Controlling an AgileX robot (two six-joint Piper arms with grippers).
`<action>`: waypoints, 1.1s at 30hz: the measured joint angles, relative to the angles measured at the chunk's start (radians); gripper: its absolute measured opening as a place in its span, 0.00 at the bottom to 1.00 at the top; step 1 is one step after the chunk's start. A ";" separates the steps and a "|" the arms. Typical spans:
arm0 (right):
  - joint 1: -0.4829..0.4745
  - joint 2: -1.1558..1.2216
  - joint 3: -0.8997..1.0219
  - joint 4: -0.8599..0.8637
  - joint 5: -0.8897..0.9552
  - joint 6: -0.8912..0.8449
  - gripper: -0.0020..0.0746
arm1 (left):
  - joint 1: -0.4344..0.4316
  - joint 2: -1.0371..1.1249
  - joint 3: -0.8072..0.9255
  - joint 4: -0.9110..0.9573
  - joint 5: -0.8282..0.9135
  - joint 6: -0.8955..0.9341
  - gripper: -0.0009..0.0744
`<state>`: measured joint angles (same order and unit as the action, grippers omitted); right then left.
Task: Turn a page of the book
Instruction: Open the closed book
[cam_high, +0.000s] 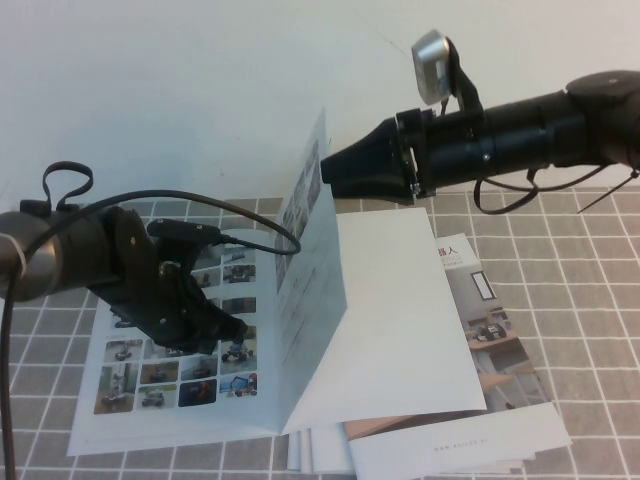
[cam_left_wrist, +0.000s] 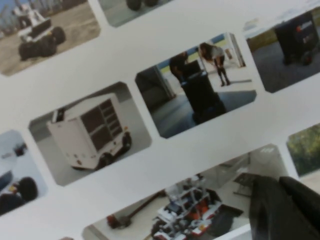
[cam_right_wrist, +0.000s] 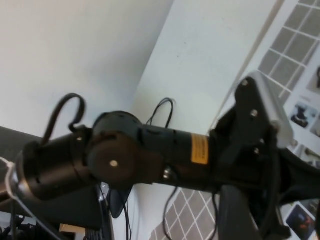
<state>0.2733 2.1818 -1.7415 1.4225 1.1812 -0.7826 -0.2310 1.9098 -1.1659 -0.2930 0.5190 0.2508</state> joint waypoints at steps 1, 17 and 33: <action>0.000 -0.005 -0.006 0.000 0.002 0.001 0.46 | 0.000 0.000 0.000 -0.005 0.000 0.000 0.01; 0.093 -0.001 -0.026 -0.156 0.013 0.030 0.46 | 0.000 -0.141 0.000 -0.240 0.020 0.197 0.01; 0.029 0.014 -0.033 -0.796 -0.023 0.311 0.46 | 0.000 -0.001 0.000 -0.214 -0.012 0.208 0.01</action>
<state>0.3027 2.1954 -1.7741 0.6266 1.1579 -0.4711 -0.2310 1.9088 -1.1659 -0.5074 0.5071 0.4588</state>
